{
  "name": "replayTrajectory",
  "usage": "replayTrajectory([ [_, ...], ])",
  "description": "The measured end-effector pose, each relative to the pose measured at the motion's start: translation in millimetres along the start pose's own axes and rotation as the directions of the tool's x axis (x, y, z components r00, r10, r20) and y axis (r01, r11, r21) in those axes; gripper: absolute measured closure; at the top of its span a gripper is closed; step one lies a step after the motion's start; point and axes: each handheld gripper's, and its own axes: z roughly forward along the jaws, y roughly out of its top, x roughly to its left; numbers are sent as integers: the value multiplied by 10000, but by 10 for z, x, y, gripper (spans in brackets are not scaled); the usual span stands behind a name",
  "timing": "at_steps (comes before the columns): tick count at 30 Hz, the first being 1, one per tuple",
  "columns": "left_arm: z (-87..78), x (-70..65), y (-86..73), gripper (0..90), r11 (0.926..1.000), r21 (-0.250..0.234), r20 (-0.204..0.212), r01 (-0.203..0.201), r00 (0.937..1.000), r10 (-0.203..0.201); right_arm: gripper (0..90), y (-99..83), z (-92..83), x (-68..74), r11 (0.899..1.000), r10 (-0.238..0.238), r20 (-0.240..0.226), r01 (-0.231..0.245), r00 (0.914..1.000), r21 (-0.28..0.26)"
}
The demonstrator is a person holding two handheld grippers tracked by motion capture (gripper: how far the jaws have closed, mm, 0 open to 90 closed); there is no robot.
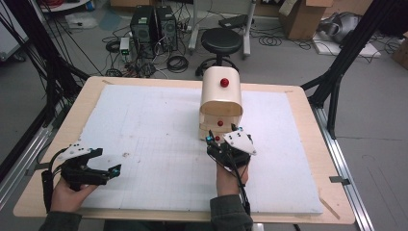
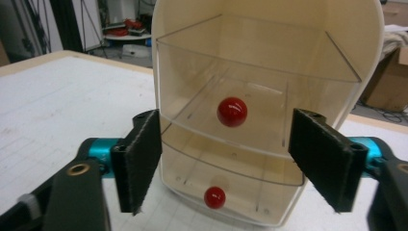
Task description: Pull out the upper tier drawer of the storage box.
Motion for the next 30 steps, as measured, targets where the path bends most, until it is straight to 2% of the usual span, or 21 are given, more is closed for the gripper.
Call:
replayTrajectory([
  [3, -8, 2, 2, 17, 10000, -25, -3, -18, 10000, 18, 384, -2, 34, 48, 10000, -28, 414, 30, 9991, -45],
  [7, -14, 6, 2, 17, 10000, -51, 13, -12, 10000, 12, 435, -16, 78, 73, 9999, 82, 933, -88, 9956, 54],
  [11, -6, 4, 2, 17, 10000, -12, 18, -4, 10000, 4, 515, -19, 88, 87, 9999, 124, 1097, -126, 9939, 7],
  [18, -1, -1, 2, 17, 10000, -19, 14, -28, 10000, 28, 613, -33, 141, 126, 9999, -164, 1312, 158, 9912, 62],
  [22, -2, 1, 2, 17, 10000, -39, 32, 20, 10000, -20, 647, -38, 162, 140, 9998, -198, 1476, 188, 9889, 81],
  [26, -4, 0, 3, 17, 10000, -57, 47, 37, 10000, -37, 684, -40, 170, 143, 10000, -79, 1492, 78, 9888, 17],
  [27, -3, 0, 3, 17, 10000, -54, 53, 38, 10000, -38, 689, -41, 172, 142, 9998, -199, 1511, 197, 9883, 29],
  [30, 1, -2, 3, 17, 10000, -25, 44, -5, 10000, 5, 703, -47, 189, 149, 9998, -170, 1520, 160, 9882, 78],
])
